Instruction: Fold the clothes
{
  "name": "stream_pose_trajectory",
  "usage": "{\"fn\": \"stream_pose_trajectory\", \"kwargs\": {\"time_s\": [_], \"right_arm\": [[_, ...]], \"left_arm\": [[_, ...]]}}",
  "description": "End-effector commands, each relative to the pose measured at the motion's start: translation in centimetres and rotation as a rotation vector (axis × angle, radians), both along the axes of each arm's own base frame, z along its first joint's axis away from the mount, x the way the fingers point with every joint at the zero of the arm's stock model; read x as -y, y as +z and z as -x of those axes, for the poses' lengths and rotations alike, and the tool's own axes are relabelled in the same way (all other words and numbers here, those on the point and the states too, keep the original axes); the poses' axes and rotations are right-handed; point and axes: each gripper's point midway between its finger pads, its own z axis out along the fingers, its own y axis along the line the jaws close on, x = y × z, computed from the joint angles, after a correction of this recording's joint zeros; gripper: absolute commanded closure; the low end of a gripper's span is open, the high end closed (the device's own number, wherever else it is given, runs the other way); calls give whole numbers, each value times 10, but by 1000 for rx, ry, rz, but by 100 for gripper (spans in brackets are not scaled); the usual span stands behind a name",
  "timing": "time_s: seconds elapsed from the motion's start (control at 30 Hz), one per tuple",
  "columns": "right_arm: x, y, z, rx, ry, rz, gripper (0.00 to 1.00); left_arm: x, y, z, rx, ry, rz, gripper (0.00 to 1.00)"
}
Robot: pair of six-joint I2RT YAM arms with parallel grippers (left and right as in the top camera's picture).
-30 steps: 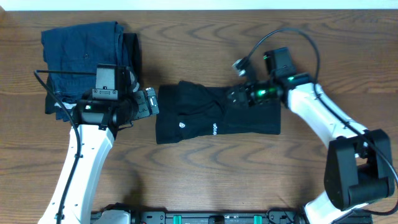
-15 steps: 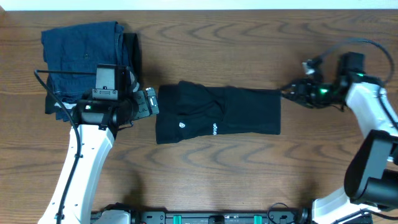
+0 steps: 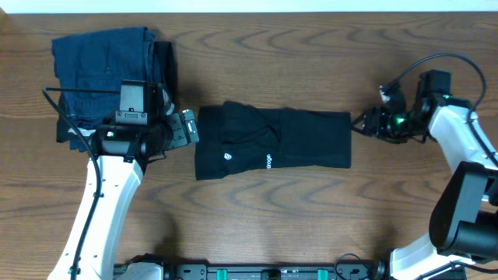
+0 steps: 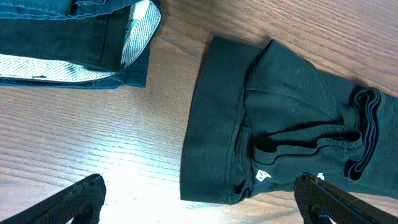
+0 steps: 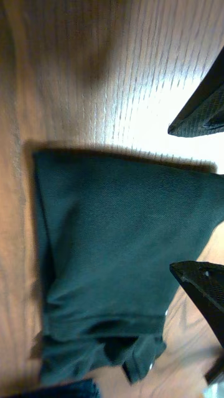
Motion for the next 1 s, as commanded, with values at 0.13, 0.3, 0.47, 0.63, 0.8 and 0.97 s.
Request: {"fn": "stream_pose_trajectory", "kwargs": {"time_s": [0.13, 0.3, 0.47, 0.63, 0.8, 0.97], "right_arm": [[-12, -28, 13, -38, -5, 121, 39], [-26, -42, 16, -5, 29, 122, 43], [-25, -50, 19, -16, 3, 153, 53], [-22, -51, 18, -16, -1, 165, 88], [-17, -47, 11, 8, -16, 165, 99], [10, -31, 4, -18, -94, 158, 99]], "left_arm": [[0, 3, -2, 6, -4, 1, 2], [0, 3, -2, 6, -4, 1, 2], [0, 3, -2, 6, -4, 1, 2], [0, 3, -2, 6, -4, 1, 2], [0, 3, -2, 6, -4, 1, 2], [0, 3, -2, 6, -4, 1, 2]]}}
